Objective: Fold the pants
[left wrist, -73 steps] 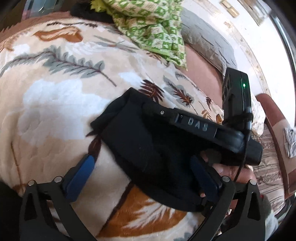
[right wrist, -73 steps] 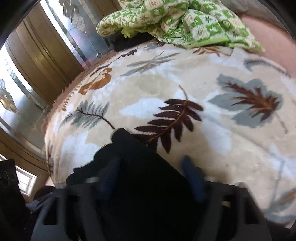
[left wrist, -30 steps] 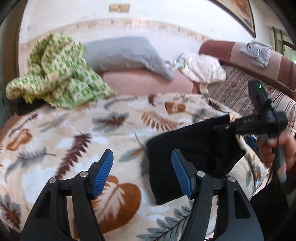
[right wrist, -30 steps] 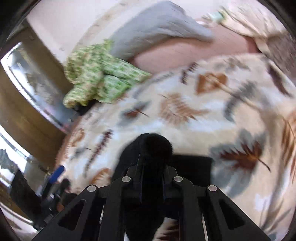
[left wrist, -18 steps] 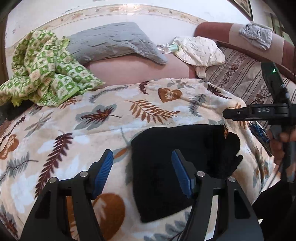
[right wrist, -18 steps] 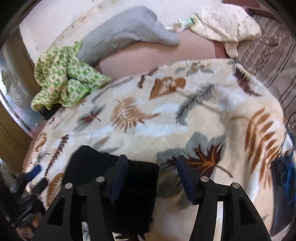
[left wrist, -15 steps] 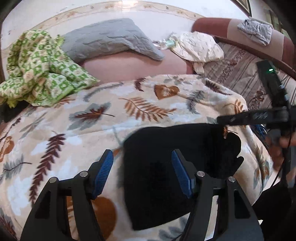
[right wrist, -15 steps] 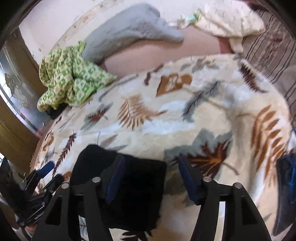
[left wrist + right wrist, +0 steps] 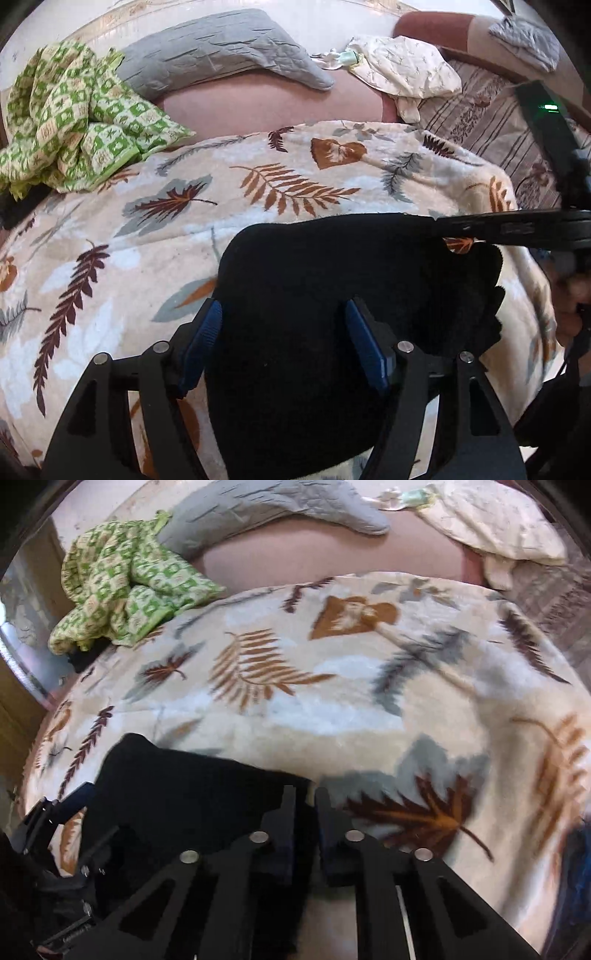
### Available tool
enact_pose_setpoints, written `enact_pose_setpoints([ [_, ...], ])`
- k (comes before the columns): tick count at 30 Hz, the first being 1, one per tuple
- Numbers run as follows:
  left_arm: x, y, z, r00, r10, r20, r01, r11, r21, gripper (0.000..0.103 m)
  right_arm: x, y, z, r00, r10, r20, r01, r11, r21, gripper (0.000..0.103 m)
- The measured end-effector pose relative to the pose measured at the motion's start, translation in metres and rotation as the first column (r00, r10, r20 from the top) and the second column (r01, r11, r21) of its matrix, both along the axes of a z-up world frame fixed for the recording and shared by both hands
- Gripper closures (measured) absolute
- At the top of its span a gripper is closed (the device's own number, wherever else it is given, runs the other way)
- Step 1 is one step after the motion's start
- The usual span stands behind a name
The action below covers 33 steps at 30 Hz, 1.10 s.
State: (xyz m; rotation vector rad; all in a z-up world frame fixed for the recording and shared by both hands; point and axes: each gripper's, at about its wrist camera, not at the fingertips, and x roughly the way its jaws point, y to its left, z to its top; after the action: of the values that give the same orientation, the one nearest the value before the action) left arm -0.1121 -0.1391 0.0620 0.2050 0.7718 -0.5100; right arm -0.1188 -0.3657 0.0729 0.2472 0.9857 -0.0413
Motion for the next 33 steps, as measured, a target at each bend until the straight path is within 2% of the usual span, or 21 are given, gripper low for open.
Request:
enact_pose_setpoints([
  [2,0.002,0.009,0.003,1.0,0.027,-0.016,-0.027,1.0,-0.014,0.034,-0.016,0.007,0.021,0.997,0.033,0.068,-0.036,0.999,0.04,0.084],
  [4,0.003,0.016,0.003,0.999,0.044,-0.027,-0.045,0.999,-0.026,0.033,-0.024,0.023,0.029,0.993,0.078,0.089,-0.084,0.994,0.071,0.075],
  [7,-0.001,0.023,-0.001,0.998,0.05,-0.037,-0.051,0.998,-0.027,0.033,-0.034,0.056,0.026,0.985,0.168,0.042,-0.169,0.985,0.04,0.075],
  [9,-0.005,0.024,-0.003,0.998,0.049,-0.037,-0.05,0.998,-0.026,0.031,-0.049,0.067,0.02,0.983,0.184,0.018,-0.184,0.983,0.007,0.075],
  [13,-0.008,0.021,-0.009,0.998,0.036,-0.052,-0.038,0.999,-0.026,0.028,-0.076,0.068,0.002,0.987,0.161,-0.006,-0.161,0.987,-0.007,0.077],
  [17,-0.01,0.019,-0.011,0.998,0.033,-0.045,-0.034,0.999,-0.017,0.028,-0.086,0.06,-0.01,0.992,0.114,0.058,-0.115,0.993,0.025,0.077],
  [21,-0.008,0.026,0.001,0.998,0.042,-0.044,-0.043,0.999,-0.023,0.028,-0.084,0.059,0.004,0.993,0.098,0.068,-0.101,0.994,0.039,0.076],
  [23,-0.005,0.029,0.005,0.998,0.055,-0.033,-0.056,0.998,-0.025,0.028,-0.086,0.056,0.014,0.992,0.085,0.092,-0.089,0.995,0.039,0.066],
  [25,0.005,0.029,0.009,0.997,0.08,-0.013,-0.08,0.997,-0.016,0.028,-0.087,0.054,0.023,0.99,0.073,0.124,-0.079,0.996,0.043,0.061],
  [27,0.016,0.027,0.011,0.995,0.092,-0.022,-0.093,0.996,-0.019,0.028,-0.085,0.057,0.021,0.989,0.087,0.12,-0.092,0.995,0.043,0.06],
  [31,0.039,0.011,0.004,0.996,0.074,-0.056,-0.073,0.997,0.014,0.028,-0.085,0.068,0.002,0.992,0.114,0.063,-0.113,0.994,-0.008,0.06],
  [33,0.044,0.004,-0.002,0.995,0.067,-0.069,-0.065,0.997,0.033,0.026,-0.092,0.072,-0.004,0.99,0.119,0.078,-0.115,0.992,-0.051,0.06],
])
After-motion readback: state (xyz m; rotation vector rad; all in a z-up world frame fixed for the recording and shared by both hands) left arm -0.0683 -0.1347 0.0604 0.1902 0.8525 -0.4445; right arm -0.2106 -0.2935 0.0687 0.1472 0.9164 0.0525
